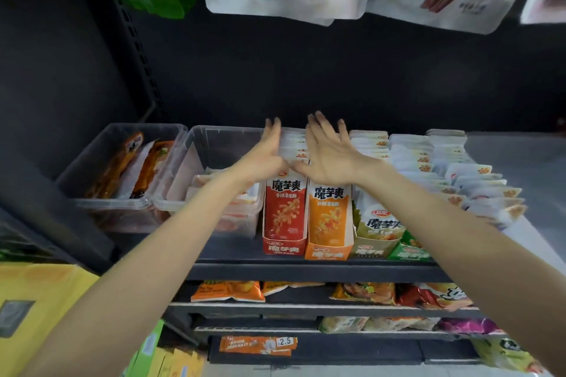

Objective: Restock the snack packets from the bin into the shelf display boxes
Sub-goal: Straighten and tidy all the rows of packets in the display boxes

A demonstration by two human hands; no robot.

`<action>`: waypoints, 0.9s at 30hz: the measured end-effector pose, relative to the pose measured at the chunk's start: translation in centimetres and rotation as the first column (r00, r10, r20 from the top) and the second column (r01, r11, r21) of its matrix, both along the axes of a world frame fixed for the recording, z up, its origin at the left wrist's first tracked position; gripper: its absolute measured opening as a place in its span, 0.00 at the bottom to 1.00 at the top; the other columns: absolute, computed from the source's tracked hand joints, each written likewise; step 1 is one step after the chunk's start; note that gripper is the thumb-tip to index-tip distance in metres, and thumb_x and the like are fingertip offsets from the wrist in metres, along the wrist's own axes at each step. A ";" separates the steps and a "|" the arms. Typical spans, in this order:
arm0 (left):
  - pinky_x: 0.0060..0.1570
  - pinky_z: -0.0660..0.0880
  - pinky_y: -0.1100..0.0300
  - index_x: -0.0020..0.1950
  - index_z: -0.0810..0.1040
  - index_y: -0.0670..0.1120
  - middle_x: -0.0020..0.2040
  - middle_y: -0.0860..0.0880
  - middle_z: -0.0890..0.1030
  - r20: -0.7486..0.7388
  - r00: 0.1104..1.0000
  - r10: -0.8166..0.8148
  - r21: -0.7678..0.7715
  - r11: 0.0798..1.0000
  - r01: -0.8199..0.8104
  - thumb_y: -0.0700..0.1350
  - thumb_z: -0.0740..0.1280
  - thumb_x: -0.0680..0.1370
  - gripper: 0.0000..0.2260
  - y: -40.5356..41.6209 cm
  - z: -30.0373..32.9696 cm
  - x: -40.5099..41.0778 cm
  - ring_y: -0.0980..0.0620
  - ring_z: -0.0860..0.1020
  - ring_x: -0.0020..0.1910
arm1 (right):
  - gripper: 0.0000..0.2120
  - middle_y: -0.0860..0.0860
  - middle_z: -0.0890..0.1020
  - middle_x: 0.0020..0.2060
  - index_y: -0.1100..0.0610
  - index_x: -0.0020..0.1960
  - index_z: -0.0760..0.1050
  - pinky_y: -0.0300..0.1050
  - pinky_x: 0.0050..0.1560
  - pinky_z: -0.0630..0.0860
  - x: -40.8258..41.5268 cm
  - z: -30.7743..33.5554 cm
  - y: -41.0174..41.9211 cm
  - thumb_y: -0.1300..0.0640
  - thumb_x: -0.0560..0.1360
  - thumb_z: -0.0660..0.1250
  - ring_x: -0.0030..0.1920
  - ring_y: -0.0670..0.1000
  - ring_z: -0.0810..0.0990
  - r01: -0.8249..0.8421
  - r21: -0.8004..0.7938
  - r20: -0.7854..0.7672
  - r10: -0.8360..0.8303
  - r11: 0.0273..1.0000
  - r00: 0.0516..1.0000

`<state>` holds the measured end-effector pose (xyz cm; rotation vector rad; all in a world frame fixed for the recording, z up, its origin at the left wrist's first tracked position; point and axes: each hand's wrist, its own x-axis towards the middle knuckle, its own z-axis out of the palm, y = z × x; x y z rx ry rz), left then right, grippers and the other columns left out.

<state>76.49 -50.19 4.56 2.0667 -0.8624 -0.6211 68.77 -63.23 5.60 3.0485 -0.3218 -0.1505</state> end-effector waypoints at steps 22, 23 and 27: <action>0.73 0.38 0.41 0.74 0.32 0.35 0.75 0.34 0.35 0.861 0.252 -0.441 0.490 0.853 -0.180 0.51 0.65 0.76 0.46 -3.2 -3.3 -7.4 0.35 0.35 0.74 | 0.18 0.54 0.77 0.62 0.58 0.66 0.71 0.46 0.57 0.70 -1.4 2.6 -7.2 0.52 0.79 0.61 0.60 0.53 0.74 -0.129 0.215 0.078 0.115 0.968 0.990; 0.73 0.39 0.42 0.73 0.32 0.35 0.75 0.34 0.35 0.867 0.281 -0.412 0.471 0.861 -0.193 0.47 0.64 0.77 0.44 -3.5 -3.6 -7.4 0.35 0.35 0.74 | 0.16 0.54 0.78 0.60 0.57 0.65 0.72 0.43 0.53 0.70 -1.1 2.7 -7.2 0.53 0.80 0.60 0.57 0.52 0.76 -0.119 0.219 0.082 0.103 0.969 0.991; 0.73 0.39 0.43 0.72 0.28 0.36 0.75 0.35 0.34 0.869 0.351 -0.348 0.433 0.879 -0.201 0.46 0.63 0.78 0.44 -4.2 -4.1 -7.6 0.34 0.37 0.74 | 0.12 0.52 0.80 0.55 0.55 0.61 0.74 0.45 0.51 0.71 -0.7 2.4 -7.2 0.55 0.80 0.59 0.54 0.53 0.77 -0.148 0.166 0.114 0.131 0.975 0.985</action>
